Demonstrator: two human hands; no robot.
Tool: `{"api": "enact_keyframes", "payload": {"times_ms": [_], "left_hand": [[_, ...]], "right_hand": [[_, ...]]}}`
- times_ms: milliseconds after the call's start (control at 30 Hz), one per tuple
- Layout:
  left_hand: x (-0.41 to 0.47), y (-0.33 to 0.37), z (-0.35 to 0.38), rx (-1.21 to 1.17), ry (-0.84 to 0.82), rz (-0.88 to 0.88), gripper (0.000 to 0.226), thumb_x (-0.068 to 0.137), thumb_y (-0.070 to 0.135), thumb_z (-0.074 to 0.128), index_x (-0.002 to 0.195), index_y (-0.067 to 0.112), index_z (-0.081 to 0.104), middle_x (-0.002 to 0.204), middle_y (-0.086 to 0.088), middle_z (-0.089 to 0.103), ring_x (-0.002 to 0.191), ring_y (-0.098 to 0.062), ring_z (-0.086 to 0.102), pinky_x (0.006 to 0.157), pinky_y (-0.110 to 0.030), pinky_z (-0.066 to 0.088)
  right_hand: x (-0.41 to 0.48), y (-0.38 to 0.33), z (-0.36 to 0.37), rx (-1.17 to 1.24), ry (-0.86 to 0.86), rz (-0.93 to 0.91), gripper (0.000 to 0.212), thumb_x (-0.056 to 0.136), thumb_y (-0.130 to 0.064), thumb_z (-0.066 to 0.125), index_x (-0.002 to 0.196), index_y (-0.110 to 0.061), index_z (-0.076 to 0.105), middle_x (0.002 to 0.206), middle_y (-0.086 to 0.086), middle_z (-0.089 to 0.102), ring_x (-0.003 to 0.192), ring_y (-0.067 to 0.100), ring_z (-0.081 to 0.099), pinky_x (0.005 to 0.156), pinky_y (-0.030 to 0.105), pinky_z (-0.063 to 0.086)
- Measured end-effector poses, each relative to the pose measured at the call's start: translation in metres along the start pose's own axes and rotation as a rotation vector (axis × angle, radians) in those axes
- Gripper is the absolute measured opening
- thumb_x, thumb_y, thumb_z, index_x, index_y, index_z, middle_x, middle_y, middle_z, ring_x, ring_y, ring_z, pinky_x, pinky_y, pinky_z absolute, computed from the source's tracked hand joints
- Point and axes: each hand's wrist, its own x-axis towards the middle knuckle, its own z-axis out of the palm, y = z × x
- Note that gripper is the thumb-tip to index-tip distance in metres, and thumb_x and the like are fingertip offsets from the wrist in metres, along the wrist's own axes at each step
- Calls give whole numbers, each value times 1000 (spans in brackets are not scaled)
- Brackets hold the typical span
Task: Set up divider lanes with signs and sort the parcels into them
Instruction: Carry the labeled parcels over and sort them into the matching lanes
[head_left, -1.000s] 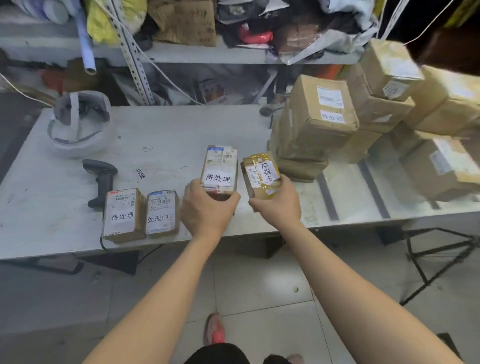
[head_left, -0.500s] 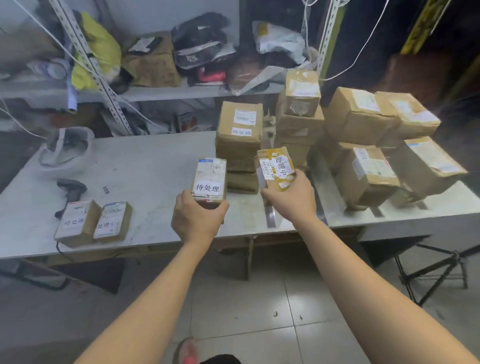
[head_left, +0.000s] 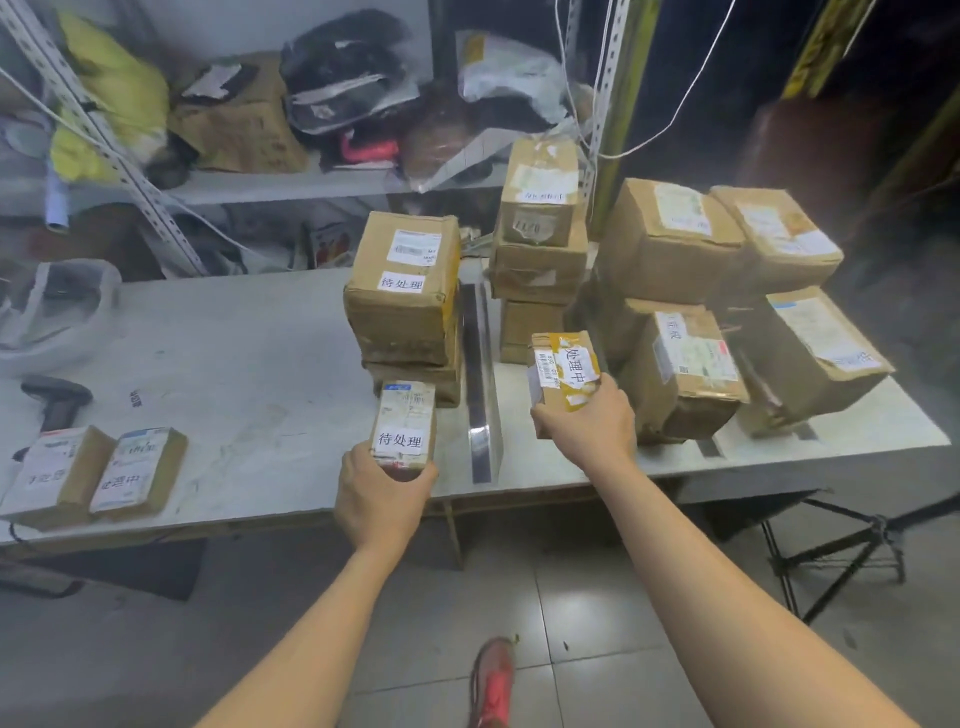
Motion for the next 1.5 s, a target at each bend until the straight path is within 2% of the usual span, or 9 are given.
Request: {"api": "enact_keyframes", "payload": {"times_ms": [233, 600, 767, 933, 1000, 1067, 1200, 1333, 1500], "left_hand": [[20, -10, 52, -39, -50, -72, 69, 60, 51, 82, 114, 19, 54, 105, 2, 55, 93, -21, 58, 69, -35, 51], [25, -7, 76, -97, -73, -143, 69, 58, 55, 84, 104, 21, 45, 99, 5, 51, 85, -16, 55, 64, -35, 52], [27, -2, 72, -51, -137, -153, 76, 59, 63, 81, 110, 23, 42, 103, 6, 48, 88, -14, 53, 68, -37, 53], [33, 7, 55, -93, -227, -172, 49, 83, 55, 66, 115, 23, 49, 112, -1, 56, 101, -22, 59, 78, -38, 52], [32, 12, 41, -24, -244, -150, 57, 86, 49, 66, 131, 18, 46, 125, -6, 54, 112, -27, 56, 88, -41, 51], [28, 21, 24, 94, -248, -103, 66, 87, 41, 66, 142, 15, 40, 135, -9, 50, 121, -29, 51, 93, -40, 46], [16, 50, -11, 286, -214, 162, 64, 84, 33, 66, 142, 18, 44, 141, -2, 49, 125, -24, 49, 98, -36, 41], [7, 69, -46, 372, -120, 248, 65, 86, 41, 64, 144, 21, 43, 145, 3, 46, 132, -20, 42, 107, -34, 34], [0, 60, -90, 545, -78, 245, 70, 86, 41, 62, 147, 20, 36, 147, 2, 42, 137, -20, 34, 116, -36, 26]], "right_hand": [[39, 14, 39, -138, -72, 35, 83, 49, -56, 70, 121, -21, 49, 111, -2, 58, 103, 22, 59, 83, 43, 57], [71, 52, 84, -132, -171, 138, 81, 59, -46, 81, 128, -18, 49, 117, 1, 60, 109, 24, 60, 88, 40, 55], [73, 62, 93, -118, -219, 136, 96, 59, -40, 88, 138, -14, 40, 127, 5, 54, 117, 27, 55, 97, 44, 52], [71, 67, 82, -260, -316, 107, 118, 61, -49, 91, 150, -7, 24, 141, 13, 44, 130, 32, 46, 106, 49, 45], [70, 63, 74, -314, -356, 48, 128, 63, -54, 88, 155, -7, 12, 147, 15, 38, 136, 33, 40, 110, 48, 40], [69, 55, 61, -322, -337, -39, 118, 70, -54, 83, 154, -9, 15, 146, 15, 39, 134, 33, 41, 109, 47, 39], [63, 29, 29, -367, -272, -359, 78, 86, -46, 67, 147, -9, 36, 141, 14, 47, 128, 33, 46, 106, 44, 40], [43, -9, 11, -414, -350, -699, 67, 89, -46, 65, 144, -14, 43, 144, 8, 48, 134, 28, 43, 111, 40, 36], [11, -52, 15, -460, -439, -866, 58, 90, -40, 63, 139, -14, 46, 141, 7, 51, 128, 28, 46, 107, 40, 41]]}}
